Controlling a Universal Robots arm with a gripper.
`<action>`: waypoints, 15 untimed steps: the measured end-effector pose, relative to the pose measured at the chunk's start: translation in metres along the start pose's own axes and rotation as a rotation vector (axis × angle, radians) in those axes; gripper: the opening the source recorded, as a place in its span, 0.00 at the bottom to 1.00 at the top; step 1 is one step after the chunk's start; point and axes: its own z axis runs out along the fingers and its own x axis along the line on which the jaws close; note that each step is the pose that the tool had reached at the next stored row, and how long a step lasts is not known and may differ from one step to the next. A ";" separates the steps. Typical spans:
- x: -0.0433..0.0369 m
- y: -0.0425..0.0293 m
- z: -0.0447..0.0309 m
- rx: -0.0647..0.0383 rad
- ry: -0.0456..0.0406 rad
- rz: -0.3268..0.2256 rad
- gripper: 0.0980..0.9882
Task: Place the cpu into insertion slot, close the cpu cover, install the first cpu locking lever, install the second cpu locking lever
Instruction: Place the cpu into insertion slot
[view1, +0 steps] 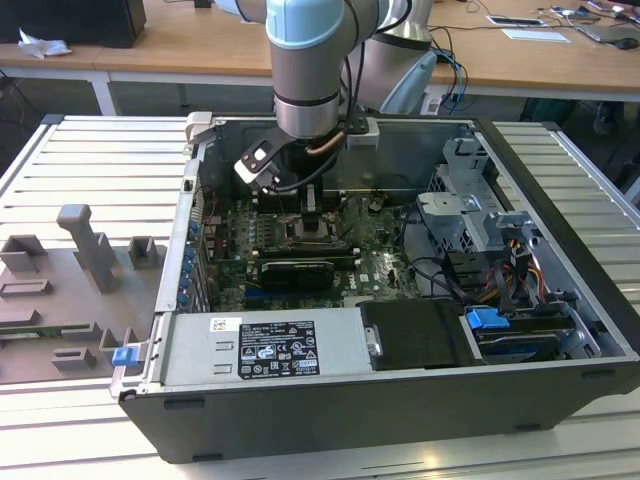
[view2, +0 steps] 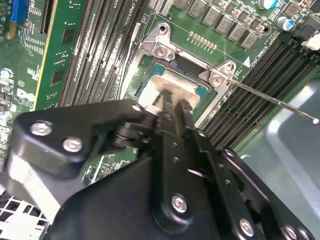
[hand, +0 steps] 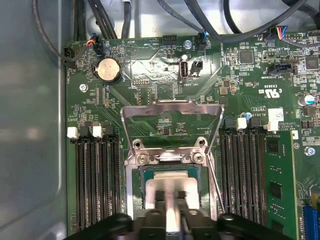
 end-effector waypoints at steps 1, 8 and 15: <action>0.0000 0.0000 -0.0002 0.000 0.0001 0.000 0.08; 0.0000 0.0002 -0.0022 0.000 -0.0002 0.001 0.01; 0.0001 0.0003 -0.0033 0.000 -0.0001 0.002 0.01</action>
